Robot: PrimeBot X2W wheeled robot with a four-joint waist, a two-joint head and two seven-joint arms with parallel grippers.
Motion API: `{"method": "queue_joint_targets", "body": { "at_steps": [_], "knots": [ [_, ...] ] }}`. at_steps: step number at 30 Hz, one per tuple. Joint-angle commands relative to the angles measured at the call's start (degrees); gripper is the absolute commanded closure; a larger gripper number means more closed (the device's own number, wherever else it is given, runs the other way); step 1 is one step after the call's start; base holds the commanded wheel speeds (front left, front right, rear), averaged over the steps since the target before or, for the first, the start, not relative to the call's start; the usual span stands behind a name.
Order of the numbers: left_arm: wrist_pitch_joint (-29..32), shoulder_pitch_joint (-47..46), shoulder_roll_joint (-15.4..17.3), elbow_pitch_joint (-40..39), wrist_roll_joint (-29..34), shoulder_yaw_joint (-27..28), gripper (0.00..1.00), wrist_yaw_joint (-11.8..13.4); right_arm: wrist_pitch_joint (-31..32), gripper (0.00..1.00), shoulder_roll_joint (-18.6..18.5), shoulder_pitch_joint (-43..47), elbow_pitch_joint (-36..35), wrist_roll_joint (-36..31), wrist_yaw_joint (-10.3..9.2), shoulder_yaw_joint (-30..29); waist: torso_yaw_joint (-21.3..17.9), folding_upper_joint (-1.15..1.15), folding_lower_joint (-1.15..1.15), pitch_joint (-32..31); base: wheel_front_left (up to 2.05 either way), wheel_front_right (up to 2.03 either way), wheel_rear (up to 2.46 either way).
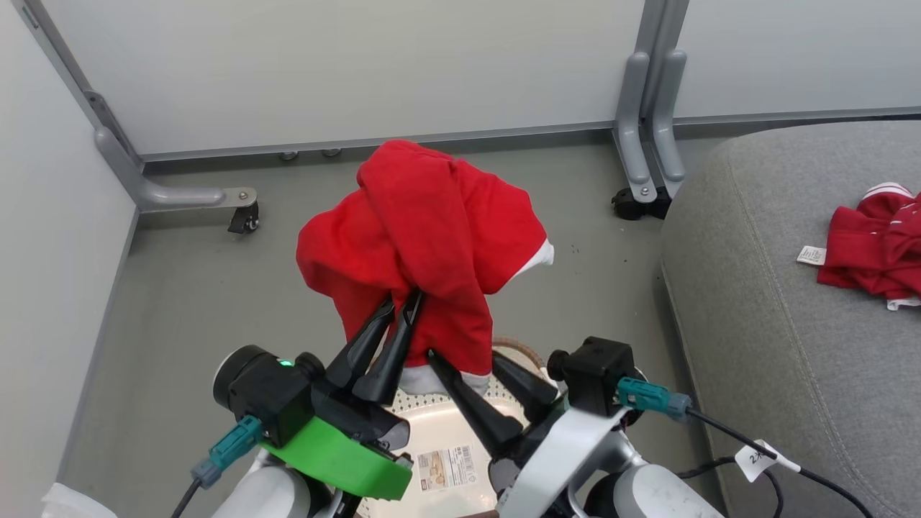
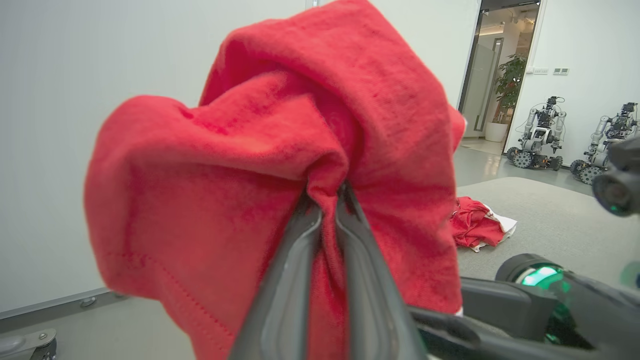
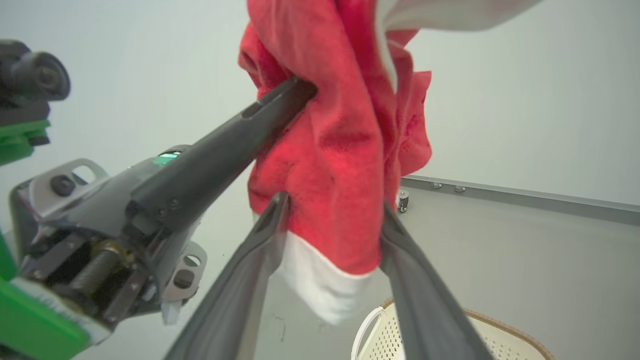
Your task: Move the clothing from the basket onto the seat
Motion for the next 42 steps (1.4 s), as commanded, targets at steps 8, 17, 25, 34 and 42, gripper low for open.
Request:
{"method": "queue_joint_targets", "body": {
  "at_steps": [8, 17, 25, 34, 42],
  "knots": [
    [0.87, -1.53, 0.56, 0.3, 1.25, -0.94, 0.31, -0.14, -1.49, 1.0, -0.08, -2.75, 2.69, 0.32, -0.02, -0.23, 0.62, 0.0, 0.0, 0.84, 0.0, 0.0, 0.0],
    [0.74, -2.14, 1.28, -0.34, 3.25, -1.85, 0.0, 0.06, -4.23, 1.0, -0.1, -3.55, 5.33, -3.63, -0.02, -6.13, 0.12, 0.0, 0.0, 0.91, 0.0, 0.0, 0.0],
    [2.81, -1.3, 2.57, -0.35, 4.63, -4.78, 0.0, -0.98, -6.14, 1.0, -1.56, -3.81, 9.35, -6.56, -0.02, -15.1, -2.21, 0.0, 0.0, 1.3, 0.0, 0.0, 0.0],
    [4.71, -0.43, 2.5, 0.86, 4.17, -8.54, 0.0, -2.68, -6.68, 1.0, -3.08, -4.11, 11.12, -8.19, -0.02, -22.62, -6.74, 0.0, 0.0, 2.63, 0.0, 0.0, 0.0],
    [6.21, -1.4, 3.6, 1.44, 4.94, -10.39, 0.0, -3.27, -6.77, 1.0, -3.64, -6.03, 12.29, -9.21, -0.02, -26.85, -13.21, 0.0, 0.0, 6.01, 0.0, 0.0, 0.0]
  ]
}}
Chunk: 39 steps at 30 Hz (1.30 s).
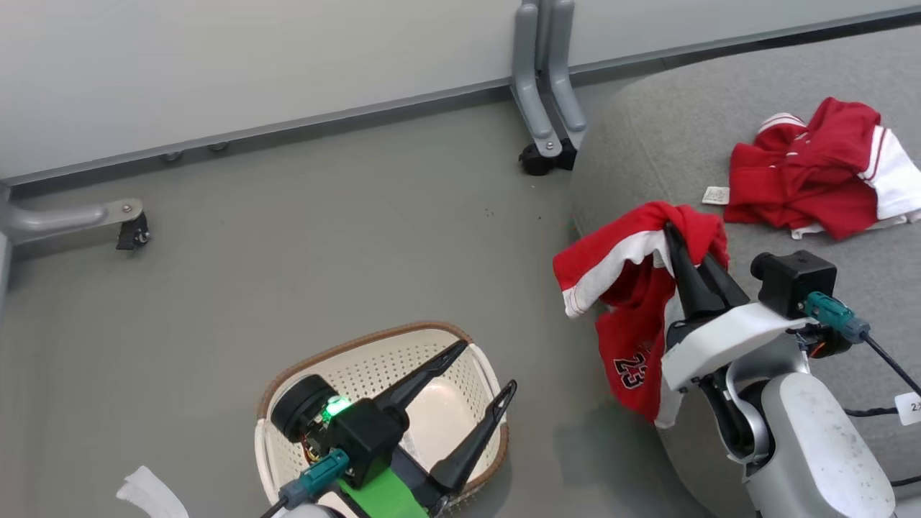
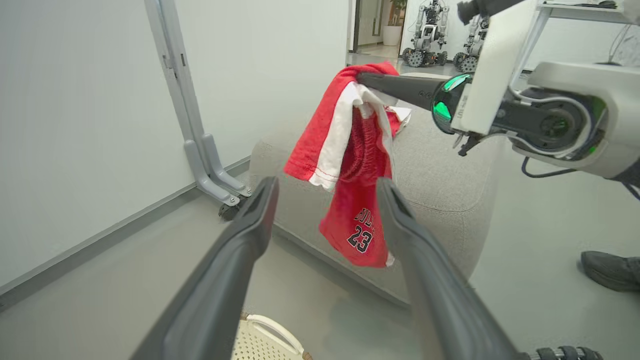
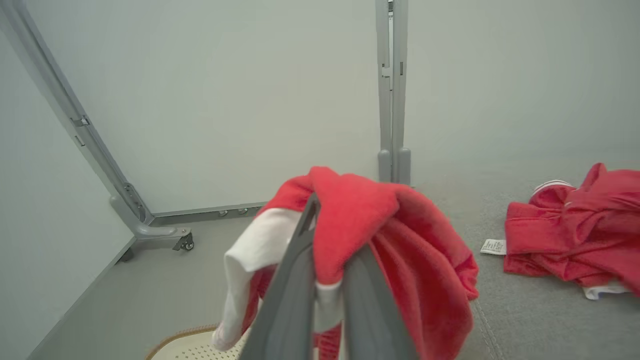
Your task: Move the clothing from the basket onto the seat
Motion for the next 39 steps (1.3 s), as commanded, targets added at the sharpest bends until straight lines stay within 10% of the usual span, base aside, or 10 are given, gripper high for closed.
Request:
{"method": "queue_joint_targets", "body": {
  "at_steps": [1, 19, 39],
  "knots": [
    [0.29, -0.71, 0.68, 0.06, 0.1, 0.0, 0.0, -0.21, -0.23, 1.0, -0.14, -1.36, -0.01, -0.46, -0.02, -0.44, -3.64, 0.0, 0.0, 2.74, 0.0, 0.0, 0.0],
    [3.34, -5.66, 4.83, -2.68, 2.69, -0.32, 0.0, -0.65, -2.47, 1.0, 0.9, -5.18, 0.26, -0.57, -0.02, -6.69, -13.56, 0.0, 0.0, 13.3, 0.0, 0.0, 0.0],
    [6.75, -20.2, 10.25, -12.27, 6.72, 1.07, 0.0, -2.23, 0.97, 1.0, -12.49, -35.16, 1.47, 3.37, -0.01, -30.51, -7.85, 0.0, 0.0, 34.63, 0.0, 0.0, 0.0]
  ]
}}
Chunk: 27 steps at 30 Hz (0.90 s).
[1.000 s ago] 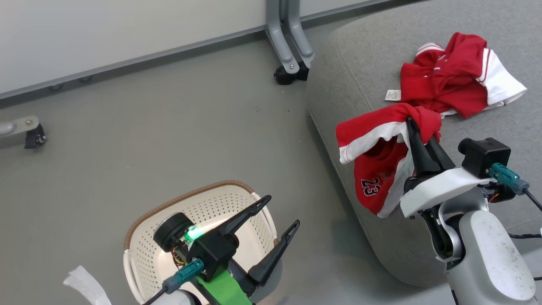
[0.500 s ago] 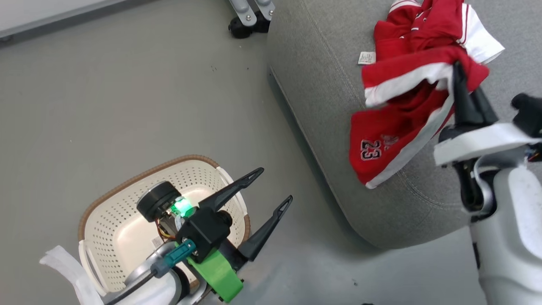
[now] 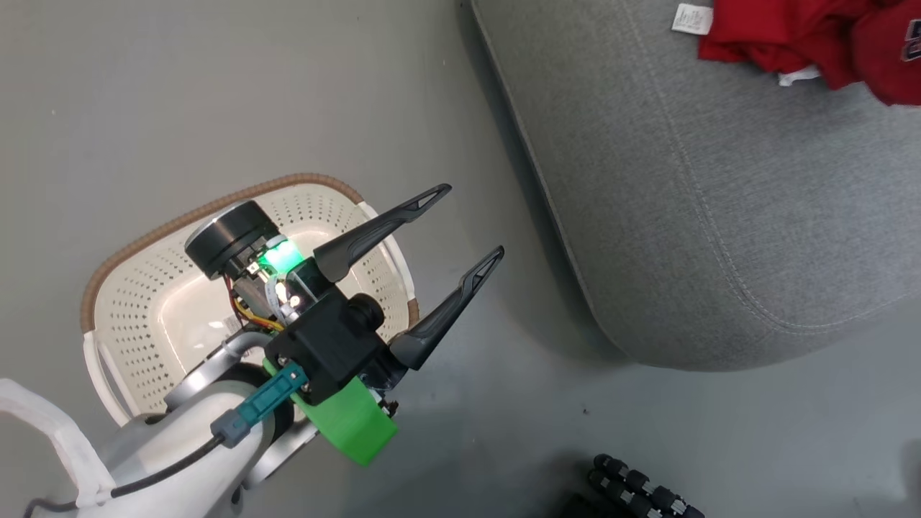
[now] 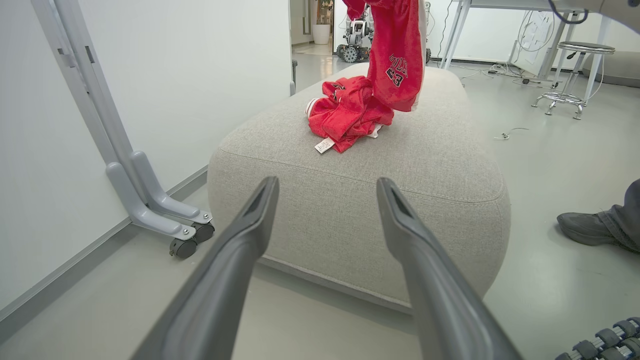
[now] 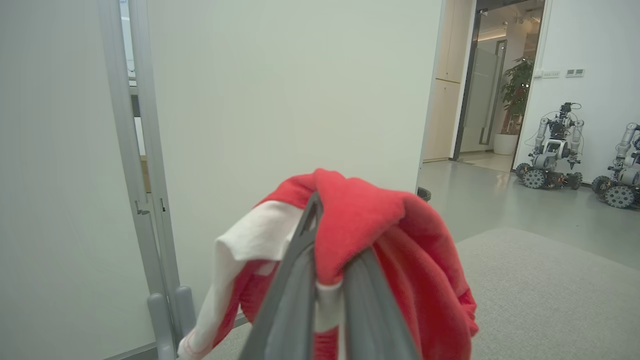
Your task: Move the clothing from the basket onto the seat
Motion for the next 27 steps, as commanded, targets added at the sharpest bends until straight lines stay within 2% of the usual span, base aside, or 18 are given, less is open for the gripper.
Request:
{"method": "queue_joint_targets", "body": {
  "at_steps": [1, 7, 17, 19, 20, 24, 27],
  "knots": [
    [0.0, -1.95, 0.84, -0.72, 1.02, -0.16, 0.0, -0.33, 0.77, 1.0, -0.89, -2.23, 1.55, 0.74, -0.01, -0.98, 3.62, 0.0, -0.01, 7.47, 0.0, 0.0, 0.0],
    [0.24, -5.54, 1.92, -2.05, 1.35, -1.83, 0.0, -0.68, 1.56, 1.0, -2.58, -6.15, 12.19, -0.61, -0.02, -2.43, 5.56, 0.0, -0.01, 12.47, 0.0, 0.0, 0.0],
    [-1.01, -7.36, 2.63, -0.78, 0.52, -4.02, 0.0, -0.79, -6.52, 1.0, 2.81, -2.68, 29.74, -1.03, -0.02, -1.56, 6.86, 0.0, -0.01, 14.18, 0.0, 0.0, 0.0],
    [-1.41, -7.39, 2.5, -0.38, 0.39, -4.16, 0.0, -0.8, -8.49, 0.46, 3.32, -1.69, 31.92, -0.69, -0.02, -1.42, 6.92, 0.0, -0.01, 13.51, 0.0, 0.0, 0.0],
    [-1.57, -7.32, 2.38, -0.18, 0.26, -4.2, 0.0, -0.79, -9.29, 0.0, 3.58, -1.12, 32.63, -0.72, -0.02, -1.33, 6.91, 0.0, -0.01, 13.1, 0.0, 0.0, 0.0],
    [-2.69, -6.02, 1.74, 1.19, -0.17, -4.16, 0.0, -0.01, -11.77, 0.0, 4.9, 1.85, 33.32, -1.05, -0.03, -0.96, 6.65, 0.0, -0.01, 10.46, 0.0, 0.0, 0.0],
    [-4.13, -4.53, 0.95, 2.56, -0.86, -3.87, 0.0, 1.12, -12.52, 0.0, 5.59, 5.09, 30.78, -1.95, -0.02, -0.63, 6.5, 0.0, -0.01, 7.58, 0.0, 0.0, 0.0]
  ]
}}
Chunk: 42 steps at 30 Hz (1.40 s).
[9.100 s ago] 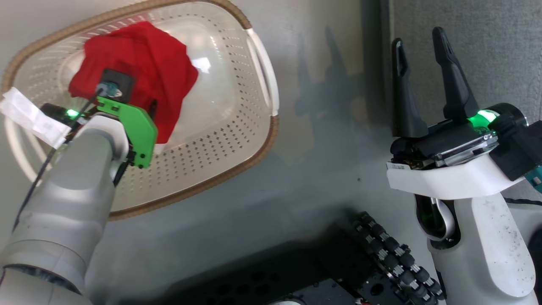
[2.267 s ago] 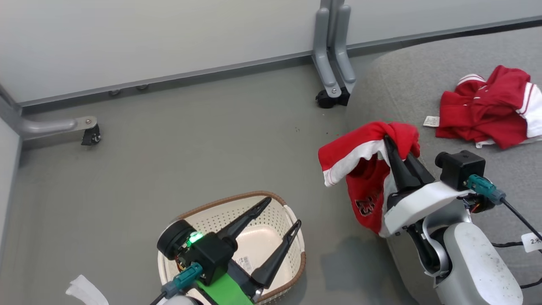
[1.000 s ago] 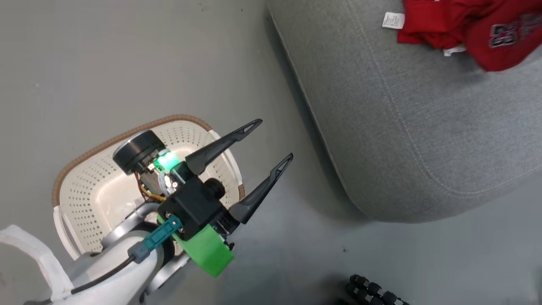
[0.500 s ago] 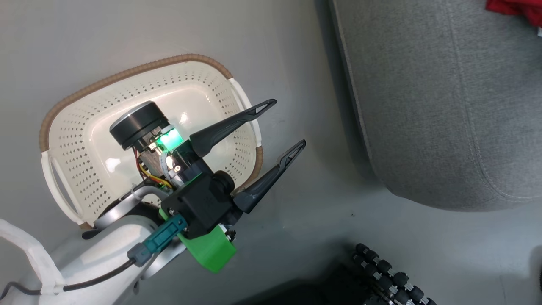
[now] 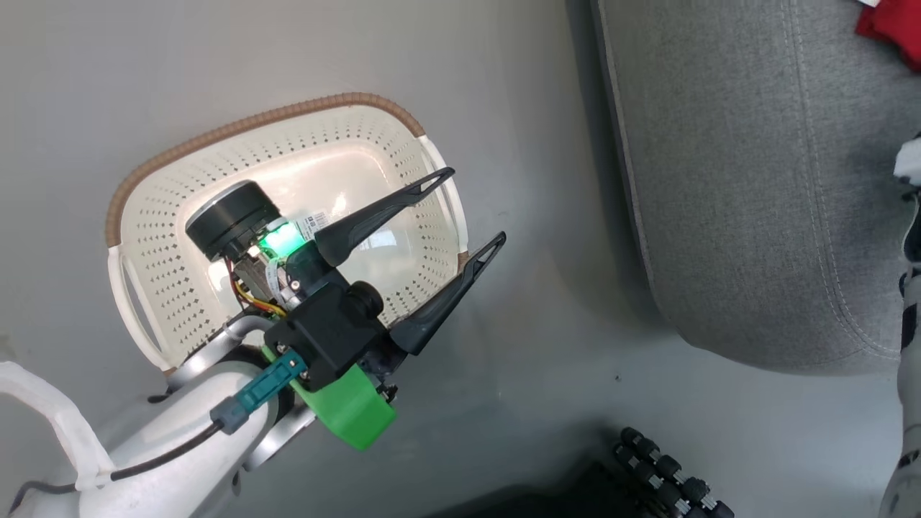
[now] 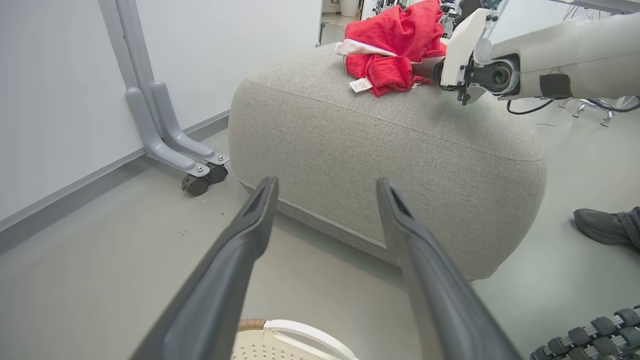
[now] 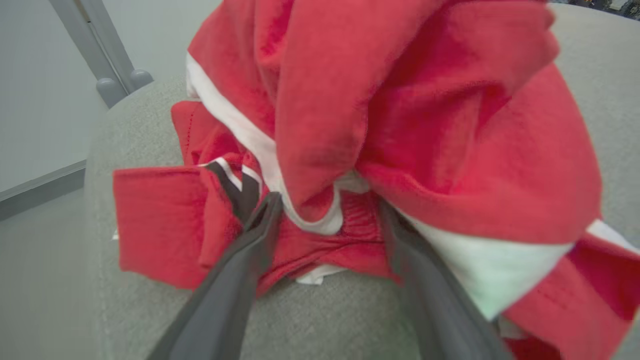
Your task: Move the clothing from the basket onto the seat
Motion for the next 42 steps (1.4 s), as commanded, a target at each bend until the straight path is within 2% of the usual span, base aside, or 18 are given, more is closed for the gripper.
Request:
{"method": "queue_joint_targets", "body": {
  "at_steps": [1, 7, 13, 23, 29, 32, 37, 42],
  "knots": [
    [-0.89, 1.33, -0.48, 0.67, -0.53, 0.16, 0.0, 0.72, -0.12, 0.0, 0.74, 2.6, -1.98, -0.81, -0.02, 0.12, -0.6, 0.0, -0.01, -4.01, 0.0, 0.0, 0.0],
    [-4.22, 4.9, -2.4, 4.23, -3.24, 1.05, 0.0, 3.25, -0.22, 0.0, 4.11, 11.9, -16.55, -5.72, -0.02, -0.13, 0.12, 0.0, -0.01, -10.58, 0.0, 0.0, 0.0],
    [-7.46, 8.6, -4.35, 7.77, -6.1, 2.9, 0.0, 6.22, -0.22, 0.0, 7.62, 21.23, -29.26, -9.89, -0.03, 2.14, 2.01, 0.0, -0.01, -17.4, 0.0, 0.0, 0.0],
    [-10.42, 13.42, -5.87, 12.8, -9.14, 9.17, 0.0, 10.54, 3.32, 0.0, 10.46, 32.94, -44.13, -13.39, -0.02, 8.8, 7.89, 0.0, -0.01, -24.46, 0.0, 0.0, 0.0],
    [-10.76, 17.76, -6.89, 13.95, -9.62, 17.52, 0.0, 12.7, 6.14, 0.0, 10.62, 37.34, -48.0, -11.71, -0.02, 13.85, 11.24, 0.0, -0.01, -27.44, 0.0, 0.0, 0.0],
    [-10.77, 20.52, -7.79, 14.01, -8.8, 22.76, 0.0, 12.77, 6.7, 0.0, 10.64, 38.51, -48.22, -11.17, -0.02, 16.41, 12.52, 0.0, -0.01, -28.98, 0.0, 0.0, 0.0],
    [-10.77, 25.56, -9.49, 15.45, -7.54, 30.97, 0.0, 11.22, 7.21, 0.0, 10.66, 39.9, -47.38, -10.52, -0.02, 19.82, 14.08, 0.0, -0.01, -31.62, 0.0, 0.0, 0.0],
    [-10.78, 29.78, -11.35, 17.5, -5.49, 36.04, 0.0, 8.96, 7.51, 0.0, 10.65, 41.77, -46.56, -10.37, -0.02, 21.32, 14.95, 0.0, -0.01, -34.37, 0.0, 0.0, 0.0]
  ]
}}
